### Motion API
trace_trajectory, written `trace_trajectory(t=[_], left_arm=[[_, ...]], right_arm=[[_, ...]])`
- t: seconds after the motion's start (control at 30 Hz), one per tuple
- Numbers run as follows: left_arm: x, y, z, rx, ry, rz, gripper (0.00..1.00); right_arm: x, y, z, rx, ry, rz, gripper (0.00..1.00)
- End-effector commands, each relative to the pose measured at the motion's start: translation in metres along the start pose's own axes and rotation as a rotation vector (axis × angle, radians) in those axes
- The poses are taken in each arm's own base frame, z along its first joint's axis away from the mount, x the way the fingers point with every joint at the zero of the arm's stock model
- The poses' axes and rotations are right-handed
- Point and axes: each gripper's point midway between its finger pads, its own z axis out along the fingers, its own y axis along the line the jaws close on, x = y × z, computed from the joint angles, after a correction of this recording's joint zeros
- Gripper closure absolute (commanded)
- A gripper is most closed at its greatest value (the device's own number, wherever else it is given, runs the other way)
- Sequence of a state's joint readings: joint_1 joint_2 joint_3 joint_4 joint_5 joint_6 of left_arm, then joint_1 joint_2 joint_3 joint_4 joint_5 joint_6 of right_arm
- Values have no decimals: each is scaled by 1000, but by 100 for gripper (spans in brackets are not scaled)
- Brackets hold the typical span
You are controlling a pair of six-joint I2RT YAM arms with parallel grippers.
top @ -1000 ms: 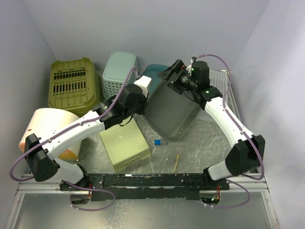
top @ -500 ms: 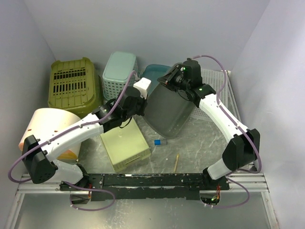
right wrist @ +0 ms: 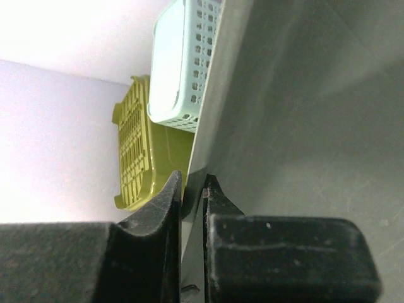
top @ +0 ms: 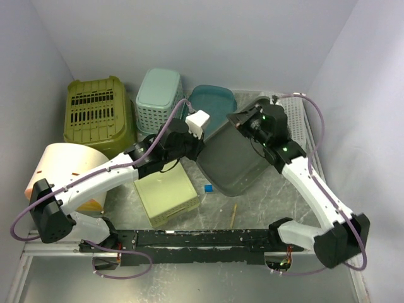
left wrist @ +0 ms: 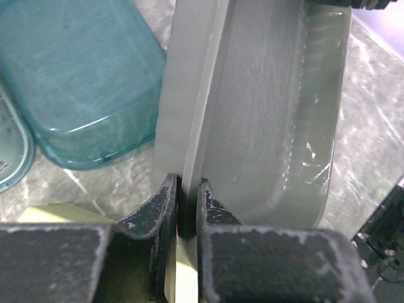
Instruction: Turn the large container upside down
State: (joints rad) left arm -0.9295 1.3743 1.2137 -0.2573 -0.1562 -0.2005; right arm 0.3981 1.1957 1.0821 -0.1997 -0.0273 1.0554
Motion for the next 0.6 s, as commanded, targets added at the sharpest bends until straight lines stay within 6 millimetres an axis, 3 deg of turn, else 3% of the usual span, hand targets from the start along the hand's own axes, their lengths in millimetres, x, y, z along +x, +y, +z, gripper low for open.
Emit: trace_trajectory(t=[0.0, 0.17, 0.37, 0.43, 0.57], left_arm=[[-47, -13, 5, 72, -157, -82, 82], [-45, -22, 19, 101, -120, -97, 66], [-51, -24, 22, 113, -129, -114, 30], [-48, -26, 25, 118, -114, -118, 25], [-47, -27, 27, 132, -91, -126, 23]], right_arm=[[-4, 9, -37, -117, -85, -39, 100], [4, 28, -70, -383, -147, -7, 100], [3, 11, -76, -350, -194, -24, 100], [-1, 2, -84, -361, -256, 1, 100], [-5, -18, -100, -351, -340, 59, 100]])
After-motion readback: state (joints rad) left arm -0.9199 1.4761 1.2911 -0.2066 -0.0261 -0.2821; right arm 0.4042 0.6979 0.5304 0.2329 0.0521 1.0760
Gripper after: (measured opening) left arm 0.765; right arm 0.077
